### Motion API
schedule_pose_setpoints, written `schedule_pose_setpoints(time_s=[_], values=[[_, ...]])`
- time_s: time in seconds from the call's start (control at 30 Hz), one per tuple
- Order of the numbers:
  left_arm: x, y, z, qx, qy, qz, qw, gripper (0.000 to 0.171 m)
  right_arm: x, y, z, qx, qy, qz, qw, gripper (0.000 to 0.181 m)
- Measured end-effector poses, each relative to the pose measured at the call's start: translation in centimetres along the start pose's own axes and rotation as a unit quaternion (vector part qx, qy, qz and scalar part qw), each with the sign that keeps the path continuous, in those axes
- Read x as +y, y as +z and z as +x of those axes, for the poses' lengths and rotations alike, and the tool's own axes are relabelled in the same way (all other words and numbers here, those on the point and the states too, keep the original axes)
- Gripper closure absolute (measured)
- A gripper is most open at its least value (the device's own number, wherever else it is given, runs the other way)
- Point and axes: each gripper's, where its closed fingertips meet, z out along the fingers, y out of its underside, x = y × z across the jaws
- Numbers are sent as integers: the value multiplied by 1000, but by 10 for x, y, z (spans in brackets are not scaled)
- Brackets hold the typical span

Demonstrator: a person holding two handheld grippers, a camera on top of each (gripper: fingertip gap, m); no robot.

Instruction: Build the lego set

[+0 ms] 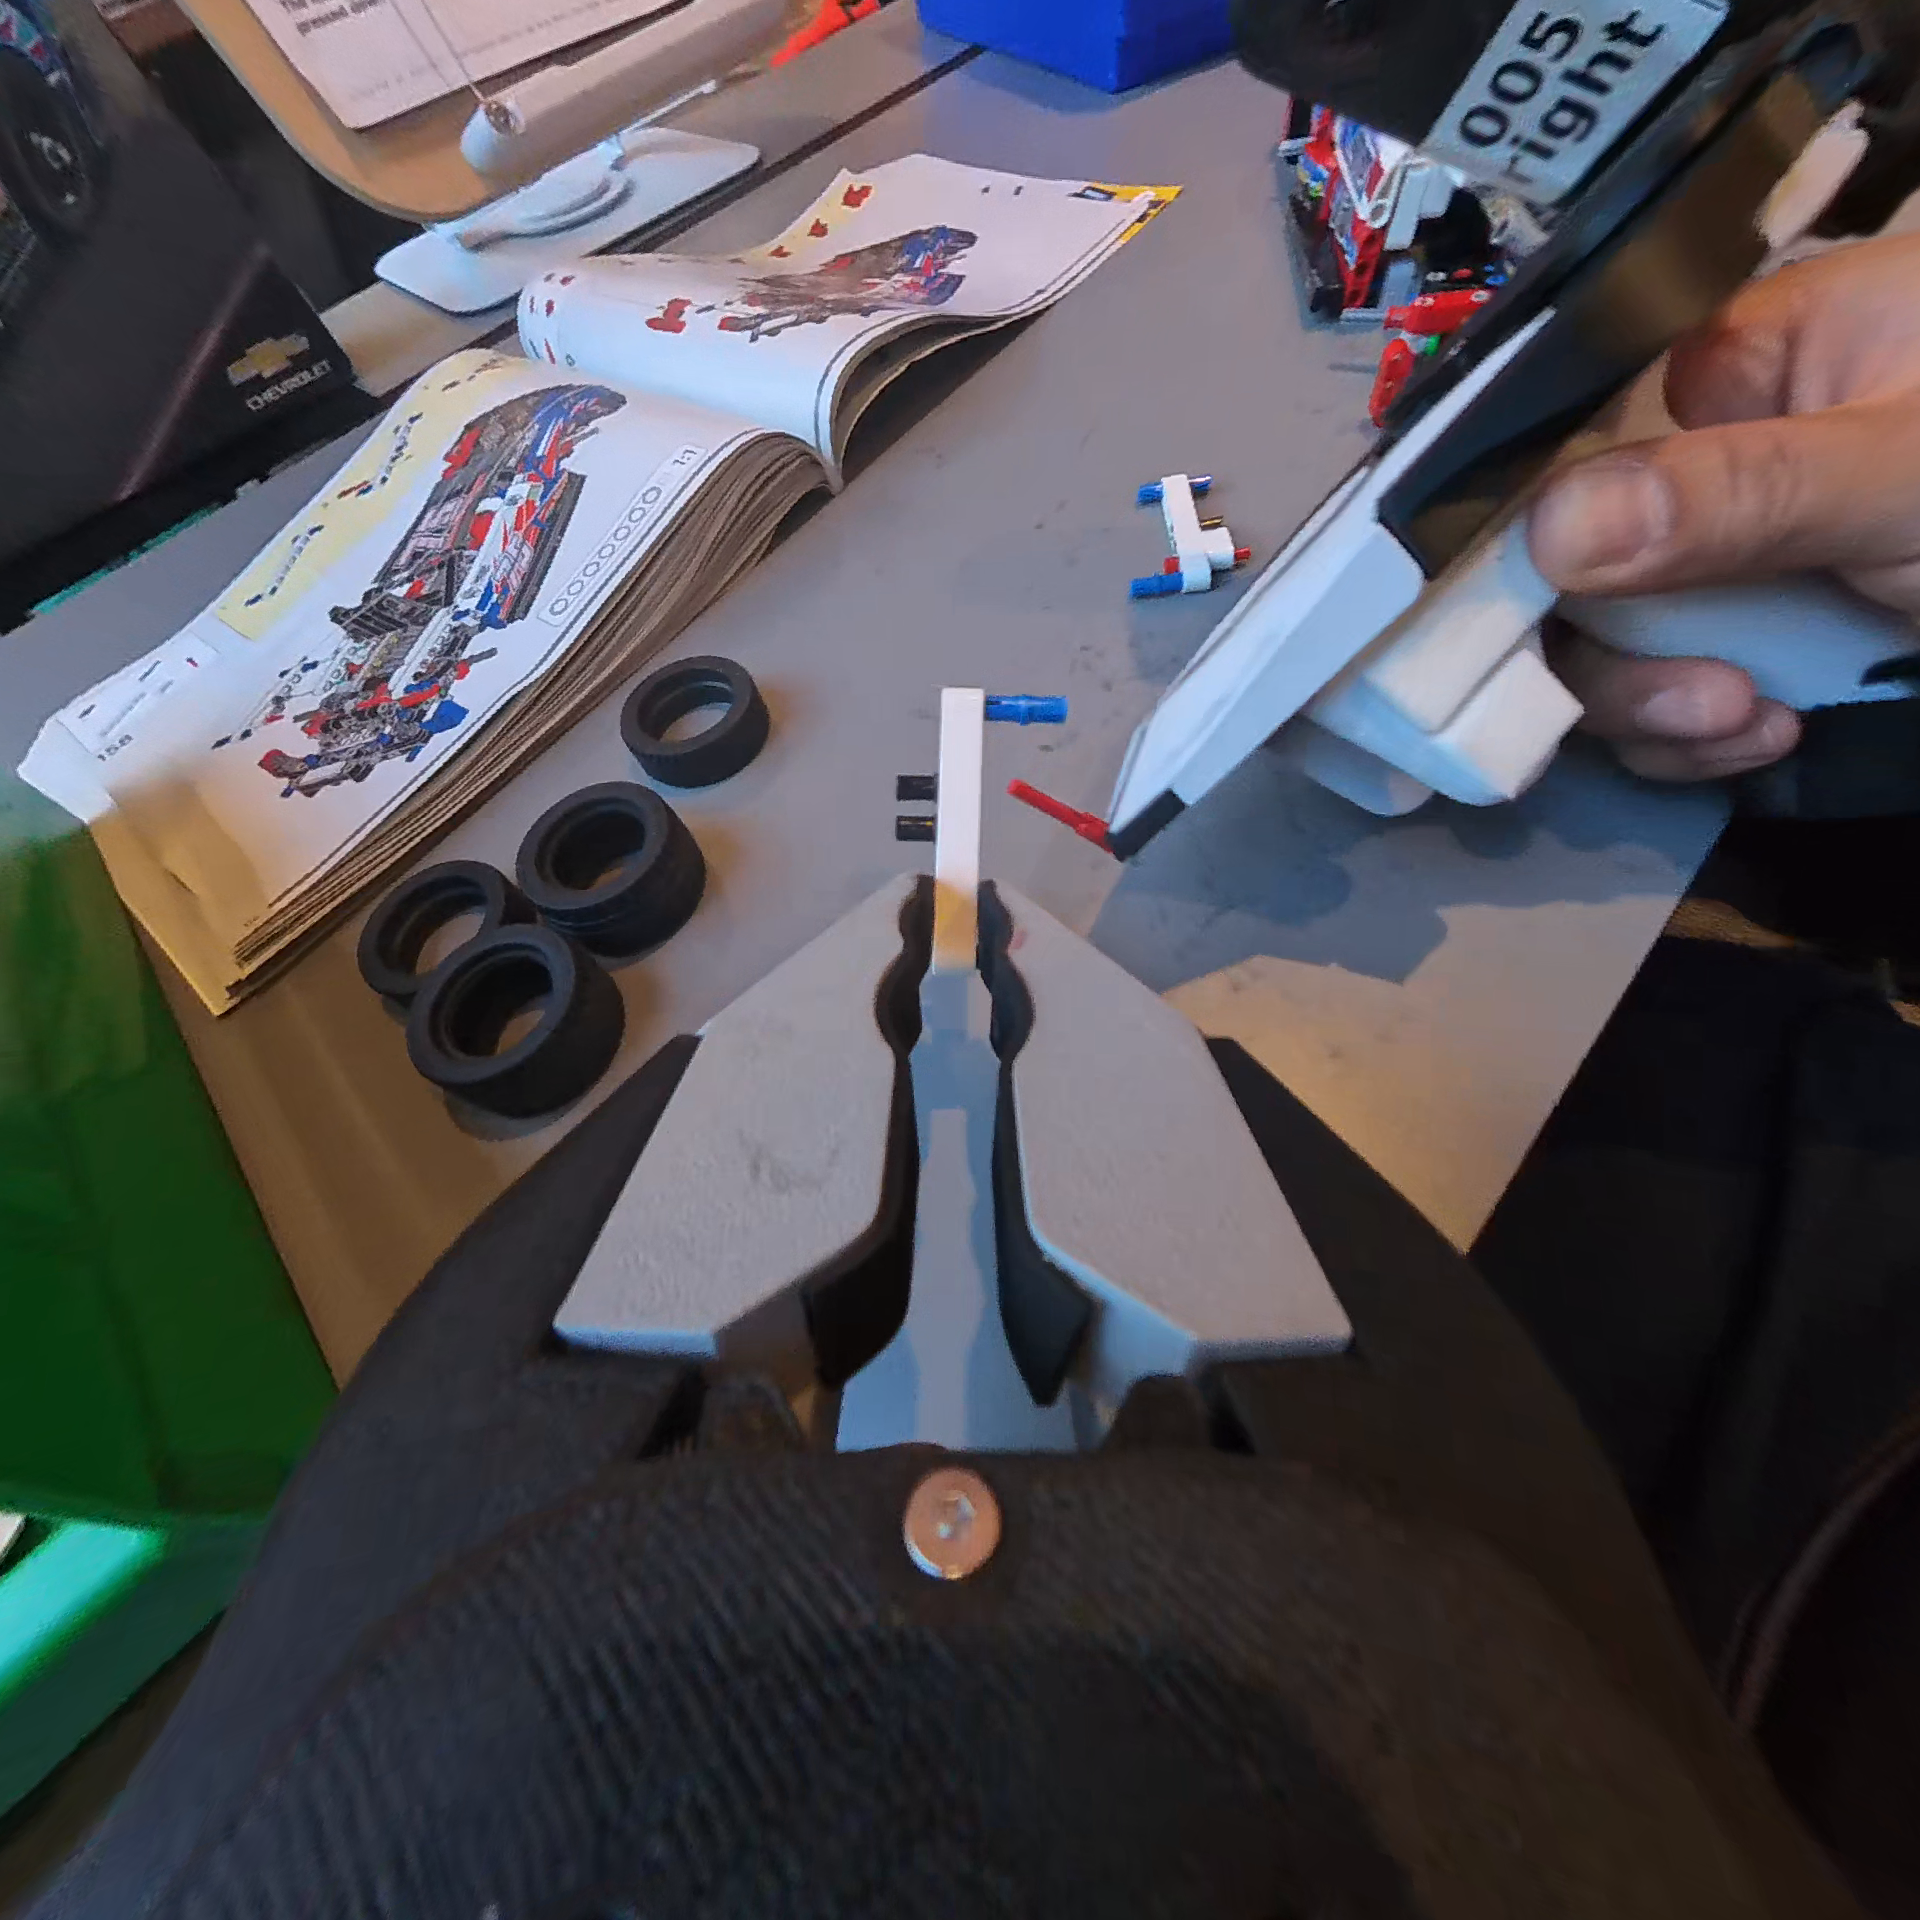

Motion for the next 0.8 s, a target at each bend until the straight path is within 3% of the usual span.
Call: schedule_pose_setpoints(time_s=[0.5, 0.8], values=[[6, -4, 2, -28, 107, -5, 994, 166, 0, 1, 4, -21, 44, 9, 999, 177], [8, -1, 7, -53, 220, -3, 974, 167, -1, 1, 4, -25, 48, 10, 999, 177]])
